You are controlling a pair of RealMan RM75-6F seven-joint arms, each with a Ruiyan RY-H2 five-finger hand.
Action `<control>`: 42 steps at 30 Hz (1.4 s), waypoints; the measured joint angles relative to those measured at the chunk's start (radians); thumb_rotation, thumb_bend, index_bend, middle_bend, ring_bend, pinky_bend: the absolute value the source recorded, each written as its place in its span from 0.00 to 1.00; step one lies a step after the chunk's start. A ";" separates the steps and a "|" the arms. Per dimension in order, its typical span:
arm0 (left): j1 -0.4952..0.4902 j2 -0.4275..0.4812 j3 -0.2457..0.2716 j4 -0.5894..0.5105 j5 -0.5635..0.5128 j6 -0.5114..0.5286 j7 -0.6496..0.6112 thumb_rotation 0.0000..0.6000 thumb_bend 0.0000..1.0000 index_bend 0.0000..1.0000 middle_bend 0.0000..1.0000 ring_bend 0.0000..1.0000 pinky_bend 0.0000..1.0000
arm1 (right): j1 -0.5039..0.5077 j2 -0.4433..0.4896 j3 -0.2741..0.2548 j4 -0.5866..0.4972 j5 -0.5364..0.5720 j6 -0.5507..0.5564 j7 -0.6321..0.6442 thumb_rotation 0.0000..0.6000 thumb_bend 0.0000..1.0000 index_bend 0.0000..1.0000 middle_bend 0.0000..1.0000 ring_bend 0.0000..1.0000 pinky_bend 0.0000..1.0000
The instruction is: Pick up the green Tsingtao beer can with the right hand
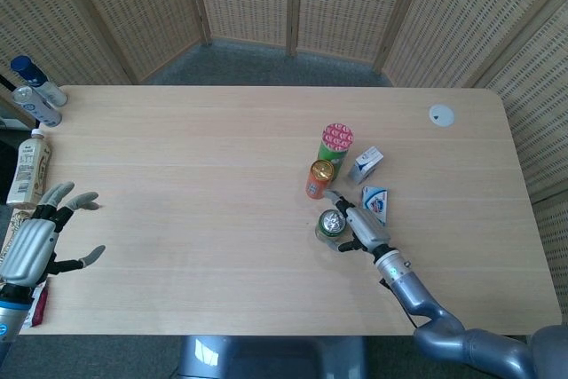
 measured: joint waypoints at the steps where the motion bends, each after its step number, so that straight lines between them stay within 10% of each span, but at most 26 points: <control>1: 0.001 0.000 0.000 0.000 -0.001 0.001 0.000 0.95 0.27 0.18 0.34 0.08 0.00 | 0.000 -0.001 0.002 0.001 0.002 0.000 0.000 1.00 0.31 0.00 0.00 0.21 0.38; 22: 0.001 -0.004 0.001 0.004 -0.009 -0.009 0.004 0.95 0.27 0.18 0.34 0.08 0.00 | 0.001 -0.007 0.015 0.006 0.032 -0.004 -0.006 1.00 0.31 0.00 0.25 0.51 0.58; 42: 0.000 -0.010 -0.003 0.010 -0.017 -0.012 0.004 0.95 0.27 0.19 0.34 0.08 0.00 | -0.028 0.047 0.025 -0.034 0.029 0.051 -0.001 1.00 0.31 0.13 0.37 0.58 0.58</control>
